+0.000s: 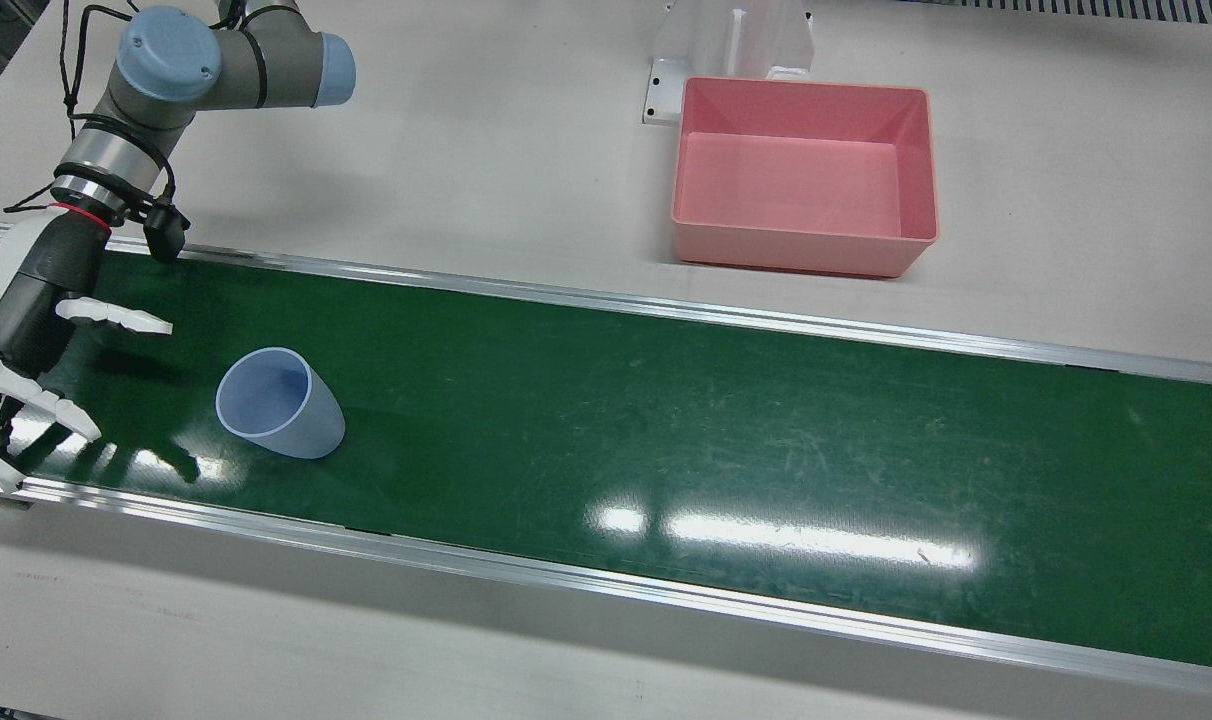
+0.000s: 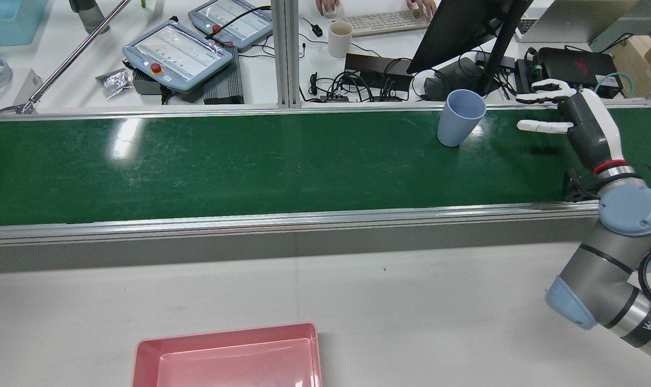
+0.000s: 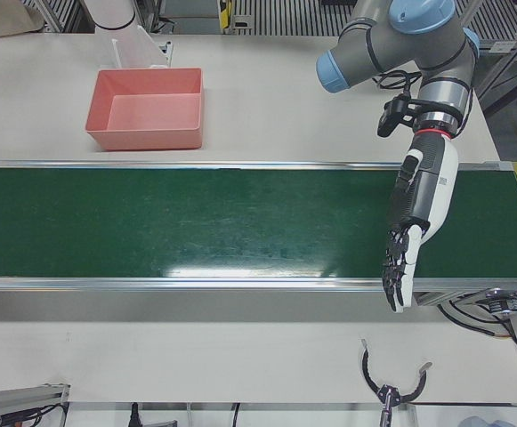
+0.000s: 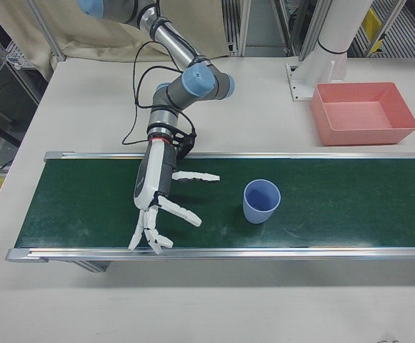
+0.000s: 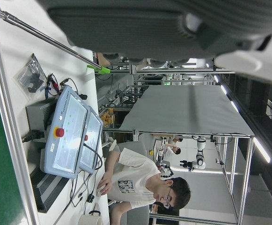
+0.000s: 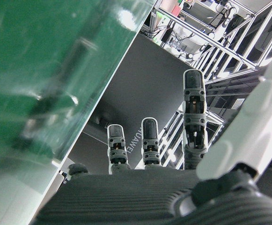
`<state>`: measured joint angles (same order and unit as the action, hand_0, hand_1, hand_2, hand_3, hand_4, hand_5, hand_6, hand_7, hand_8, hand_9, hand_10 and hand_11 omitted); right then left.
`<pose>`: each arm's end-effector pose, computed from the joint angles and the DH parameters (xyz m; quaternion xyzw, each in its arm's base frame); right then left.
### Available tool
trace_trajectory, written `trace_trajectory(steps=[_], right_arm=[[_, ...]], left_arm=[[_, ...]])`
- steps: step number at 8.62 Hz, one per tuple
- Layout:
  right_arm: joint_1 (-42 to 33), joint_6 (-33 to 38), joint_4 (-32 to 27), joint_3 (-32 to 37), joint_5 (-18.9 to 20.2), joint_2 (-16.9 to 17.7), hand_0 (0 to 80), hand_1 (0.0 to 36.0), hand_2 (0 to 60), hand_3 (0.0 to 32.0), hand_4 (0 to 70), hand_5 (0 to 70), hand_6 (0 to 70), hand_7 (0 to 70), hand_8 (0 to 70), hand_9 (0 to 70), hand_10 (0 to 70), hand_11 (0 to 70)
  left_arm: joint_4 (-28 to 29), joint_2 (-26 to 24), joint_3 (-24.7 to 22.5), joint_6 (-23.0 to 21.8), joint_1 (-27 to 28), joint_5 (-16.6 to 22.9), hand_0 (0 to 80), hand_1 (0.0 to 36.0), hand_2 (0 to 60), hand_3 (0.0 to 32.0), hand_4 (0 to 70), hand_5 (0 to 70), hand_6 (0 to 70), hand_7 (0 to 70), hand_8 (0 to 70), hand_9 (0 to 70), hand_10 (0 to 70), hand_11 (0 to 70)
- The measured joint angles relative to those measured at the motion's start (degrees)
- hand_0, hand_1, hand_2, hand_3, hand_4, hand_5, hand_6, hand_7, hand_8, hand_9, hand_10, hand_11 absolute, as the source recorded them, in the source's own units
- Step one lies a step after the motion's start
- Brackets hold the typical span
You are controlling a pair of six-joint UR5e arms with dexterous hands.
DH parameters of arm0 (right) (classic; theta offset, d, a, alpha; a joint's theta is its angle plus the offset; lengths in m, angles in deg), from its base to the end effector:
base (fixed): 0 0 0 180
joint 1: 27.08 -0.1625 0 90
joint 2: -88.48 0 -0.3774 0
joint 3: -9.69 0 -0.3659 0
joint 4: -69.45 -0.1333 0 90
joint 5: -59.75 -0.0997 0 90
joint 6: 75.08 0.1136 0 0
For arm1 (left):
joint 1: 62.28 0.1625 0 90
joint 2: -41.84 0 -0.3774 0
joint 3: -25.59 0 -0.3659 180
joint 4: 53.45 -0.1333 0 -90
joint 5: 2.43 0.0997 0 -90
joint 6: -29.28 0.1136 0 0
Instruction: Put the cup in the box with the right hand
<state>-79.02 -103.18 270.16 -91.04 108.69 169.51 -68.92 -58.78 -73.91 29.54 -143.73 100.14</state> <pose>-0.1367 -0.5118 0.5131 0.1922 -0.6756 0.6939 0.1587 -0.0283 -0.5420 0.4980 -0.1268 0.7235 -0.6656 0.1320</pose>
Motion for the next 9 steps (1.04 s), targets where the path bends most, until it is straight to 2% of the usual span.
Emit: trace_trajectory(steps=[9], right_arm=[[-0.2,0.0,0.1,0.0,0.1,0.5,44.1,2.4,8.9,19.4,47.3,1.0,5.1,40.3,10.4,22.0,0.0,0.0]], left_arm=[[0.0,0.0,0.0,0.0,0.0,0.0,0.0,0.0,0.0,0.0,0.0,0.0,0.0,0.0,0.0,0.0,0.0,0.0]])
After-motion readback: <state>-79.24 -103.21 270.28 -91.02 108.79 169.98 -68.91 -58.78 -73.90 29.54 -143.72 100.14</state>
